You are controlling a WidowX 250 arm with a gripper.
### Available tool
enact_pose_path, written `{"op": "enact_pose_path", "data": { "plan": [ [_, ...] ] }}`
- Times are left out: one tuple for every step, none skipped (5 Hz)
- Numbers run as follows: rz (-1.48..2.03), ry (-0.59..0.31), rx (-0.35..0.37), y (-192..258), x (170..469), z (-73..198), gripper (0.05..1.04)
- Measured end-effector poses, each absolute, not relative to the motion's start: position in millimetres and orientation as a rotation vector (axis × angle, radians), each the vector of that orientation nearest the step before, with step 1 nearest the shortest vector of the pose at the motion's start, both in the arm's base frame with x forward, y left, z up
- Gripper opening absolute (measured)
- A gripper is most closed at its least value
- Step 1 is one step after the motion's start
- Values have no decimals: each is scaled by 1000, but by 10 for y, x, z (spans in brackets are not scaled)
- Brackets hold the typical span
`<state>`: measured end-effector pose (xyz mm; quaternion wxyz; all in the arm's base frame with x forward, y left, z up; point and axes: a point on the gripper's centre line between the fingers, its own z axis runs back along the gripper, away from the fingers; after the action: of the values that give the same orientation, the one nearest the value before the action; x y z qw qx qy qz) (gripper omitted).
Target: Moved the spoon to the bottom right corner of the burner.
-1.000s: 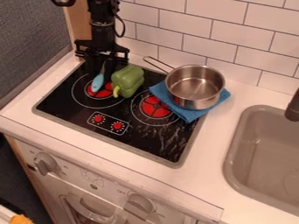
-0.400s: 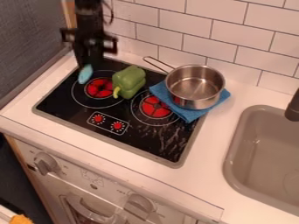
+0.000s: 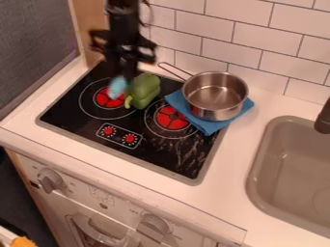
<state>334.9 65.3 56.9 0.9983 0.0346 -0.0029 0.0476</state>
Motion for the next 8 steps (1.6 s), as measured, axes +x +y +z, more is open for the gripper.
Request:
{"op": "enact_pose_path", "data": {
  "plan": [
    [-1, 7, 74, 207, 3216, 510, 277],
    [-28, -4, 97, -15, 3064, 496, 277],
    [-45, 2, 110, -95, 2963, 436, 277],
    [-34, 14, 129, -66, 2913, 396, 277],
    [-59, 23, 148, -125, 2857, 355, 277],
    [-83, 47, 177, -162, 2781, 269, 277],
    [-99, 53, 205, -173, 2709, 219, 277],
    [-85, 54, 217, -135, 2595, 203, 277]
  ]
}}
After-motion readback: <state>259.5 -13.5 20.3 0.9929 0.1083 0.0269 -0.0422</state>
